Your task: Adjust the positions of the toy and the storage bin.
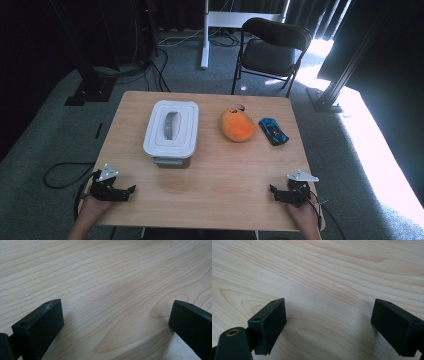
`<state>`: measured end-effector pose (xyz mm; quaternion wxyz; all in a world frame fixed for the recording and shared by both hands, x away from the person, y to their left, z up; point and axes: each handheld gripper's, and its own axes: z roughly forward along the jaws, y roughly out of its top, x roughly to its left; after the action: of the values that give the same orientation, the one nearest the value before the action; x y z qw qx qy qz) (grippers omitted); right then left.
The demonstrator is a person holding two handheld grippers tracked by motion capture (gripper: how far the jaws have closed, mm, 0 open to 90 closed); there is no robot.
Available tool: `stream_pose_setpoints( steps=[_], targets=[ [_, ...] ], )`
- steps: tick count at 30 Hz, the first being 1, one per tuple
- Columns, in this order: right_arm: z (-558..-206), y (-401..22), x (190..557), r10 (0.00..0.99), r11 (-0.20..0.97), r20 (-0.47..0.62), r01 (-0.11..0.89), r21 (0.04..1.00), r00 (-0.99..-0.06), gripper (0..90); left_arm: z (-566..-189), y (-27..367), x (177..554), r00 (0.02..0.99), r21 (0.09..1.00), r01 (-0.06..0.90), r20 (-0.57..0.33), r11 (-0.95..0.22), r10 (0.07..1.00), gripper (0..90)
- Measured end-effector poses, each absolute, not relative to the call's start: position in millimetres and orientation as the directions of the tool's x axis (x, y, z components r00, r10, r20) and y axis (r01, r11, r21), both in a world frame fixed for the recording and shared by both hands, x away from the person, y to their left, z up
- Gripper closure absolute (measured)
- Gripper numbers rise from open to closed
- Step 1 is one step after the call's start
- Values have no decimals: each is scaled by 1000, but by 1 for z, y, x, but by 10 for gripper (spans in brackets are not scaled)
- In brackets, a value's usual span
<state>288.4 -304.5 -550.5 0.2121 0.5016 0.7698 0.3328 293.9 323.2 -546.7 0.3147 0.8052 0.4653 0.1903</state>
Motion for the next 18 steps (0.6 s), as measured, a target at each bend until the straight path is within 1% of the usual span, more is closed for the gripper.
stream_pose_setpoints(
  steps=[7, 18],
  targets=[
    [-550, -305, 288, 925, 254, 11, 641, 724, -379, 121, -547, 323, 293, 499, 684, 627, 15, -373, 866, 2],
    [-549, -304, 290, 924, 262, 9, 651, 712, -382, 124, -547, 323, 293, 503, 684, 626, 15, -376, 864, 2]
  ],
)
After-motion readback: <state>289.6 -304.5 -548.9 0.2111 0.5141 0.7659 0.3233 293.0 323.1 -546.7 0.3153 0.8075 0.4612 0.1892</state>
